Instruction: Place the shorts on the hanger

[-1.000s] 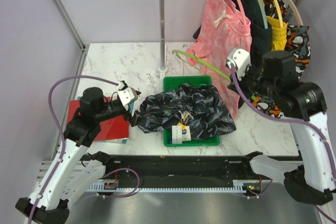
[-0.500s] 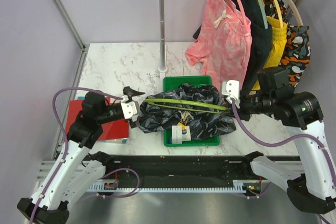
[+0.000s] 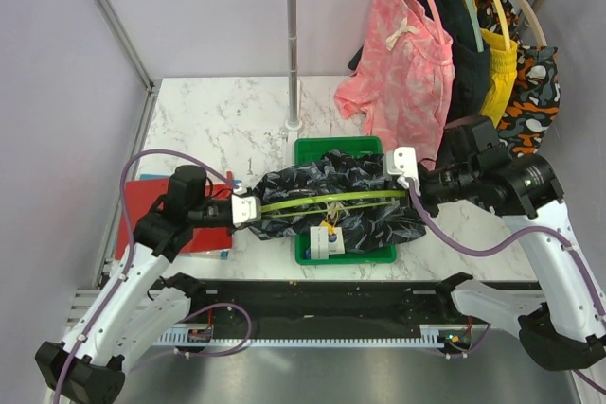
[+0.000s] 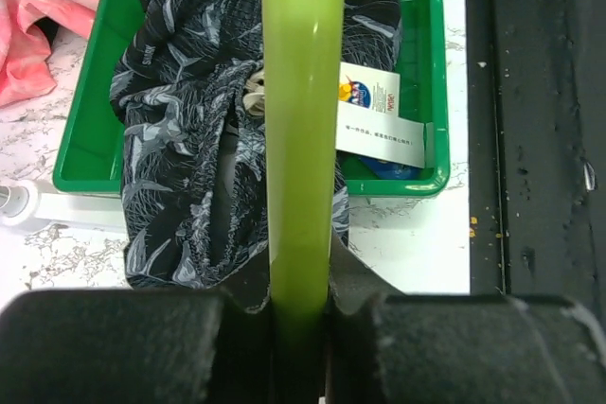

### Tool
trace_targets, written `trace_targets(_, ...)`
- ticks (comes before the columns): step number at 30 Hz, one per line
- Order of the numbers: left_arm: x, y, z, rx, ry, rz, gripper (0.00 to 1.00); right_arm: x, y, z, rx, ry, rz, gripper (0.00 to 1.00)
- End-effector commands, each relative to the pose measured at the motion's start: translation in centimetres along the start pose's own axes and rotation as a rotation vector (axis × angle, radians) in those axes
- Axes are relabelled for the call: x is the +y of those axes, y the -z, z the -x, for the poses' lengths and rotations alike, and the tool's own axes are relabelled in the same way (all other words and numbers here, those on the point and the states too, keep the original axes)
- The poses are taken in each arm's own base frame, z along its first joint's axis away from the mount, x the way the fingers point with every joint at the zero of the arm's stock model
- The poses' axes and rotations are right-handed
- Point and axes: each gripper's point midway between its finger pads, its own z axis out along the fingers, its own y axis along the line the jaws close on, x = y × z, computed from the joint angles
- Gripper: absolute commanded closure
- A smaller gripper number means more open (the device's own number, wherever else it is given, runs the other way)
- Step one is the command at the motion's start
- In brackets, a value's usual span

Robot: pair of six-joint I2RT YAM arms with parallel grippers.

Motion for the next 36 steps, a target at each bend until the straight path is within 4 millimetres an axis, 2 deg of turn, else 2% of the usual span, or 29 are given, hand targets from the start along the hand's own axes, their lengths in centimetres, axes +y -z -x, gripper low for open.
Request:
trace_targets(1, -0.2, 0.5, 1.0, -0.022, 0.012, 0.010, 0.98, 0.8, -0.4, -0.4, 0.040, -0.104, 0.043, 0.36)
trace_targets(2, -0.4, 0.6, 0.8, -0.009, 0.023, 0.002, 0.98, 0.3, -0.7, -0.2, 0.048, -0.110, 0.043, 0.26)
trace_targets(3, -0.5, 0.6, 0.7, -0.003, 0.030, -0.002, 0.98, -0.1, -0.7, 0.0, 0.053, -0.108, 0.038, 0.21)
trace_targets(4, -0.6, 0.6, 0.6, 0.005, 0.036, -0.004, 0.98, -0.6, -0.5, 0.6, 0.052, -0.092, 0.026, 0.18)
trace_targets(6, -0.6, 0.7, 0.7, 0.014, 0.052, -0.014, 0.98, -1.3, -1.5, 0.7, 0.090, -0.094, 0.039, 0.13)
trace_targets(7, -0.7, 0.6, 0.6, 0.019, 0.061, -0.021, 0.98, -1.7, -1.7, 1.3, 0.091, -0.083, 0.032, 0.10)
trace_targets(8, -0.6, 0.4, 0.6, 0.030, 0.060, -0.034, 0.98, -1.8, -2.7, 1.4, 0.114, -0.078, 0.062, 0.02)
trace_targets(11, -0.9, 0.2, -0.1, 0.094, 0.101, -0.066, 0.98, -3.2, -3.2, 1.7, 0.160, -0.019, 0.015, 0.02)
trace_targets(15, -0.7, 0.1, 0.2, 0.101, 0.136, -0.068, 0.98, -3.2, -3.7, 3.4, 0.123, 0.008, 0.031, 0.03)
trace_targets(21, -1.4, -1.2, 1.0, 0.109, 0.176, -0.131, 0.98, -2.7, -7.0, 5.0, 0.095, 0.039, 0.101, 0.17)
trace_targets(24, -1.4, -1.9, 1.2, 0.129, 0.192, -0.149, 0.98, -2.3, -8.8, 5.4, 0.093, 0.055, 0.135, 0.28)
trace_targets(25, -1.3, -2.1, 1.1, 0.136, 0.211, -0.153, 0.98, -2.3, -9.4, 5.5, 0.096, 0.060, 0.143, 0.40)
trace_targets(27, -1.2, -2.3, 1.4, 0.136, 0.222, -0.154, 0.98, -2.3, -9.9, 5.5, 0.107, 0.070, 0.145, 0.53)
trace_targets(28, -1.2, -2.3, 1.5, 0.136, 0.228, -0.153, 0.98, -2.5, -10.0, 5.5, 0.110, 0.073, 0.139, 0.79)
trace_targets(29, -1.1, -2.3, 1.4, 0.137, 0.232, -0.147, 0.98, -2.8, -10.0, 5.4, 0.118, 0.079, 0.128, 1.00)
trace_targets(30, -0.9, -2.2, 1.3, 0.147, 0.237, -0.133, 0.96, -2.9, -9.9, 5.4, 0.119, 0.082, 0.122, 1.00)
trace_targets(31, -0.9, -2.2, 1.2, 0.154, 0.273, -0.119, 0.83, -2.8, -9.5, 5.3, 0.118, 0.090, 0.111, 1.00)
trace_targets(33, -0.3, -1.6, 1.4, 0.115, 0.324, -0.092, 0.67, -3.4, -8.8, 4.9, 0.137, 0.119, 0.059, 1.00)
trace_targets(34, 0.5, -0.8, 0.9, 0.104, 0.389, -0.049, 0.52, -3.5, -8.0, 4.7, 0.146, 0.135, 0.027, 1.00)
trace_targets(36, 1.6, -0.3, 1.4, 0.060, 0.422, -0.003, 0.46, -4.2, -6.6, 4.1, 0.177, 0.174, -0.042, 1.00)
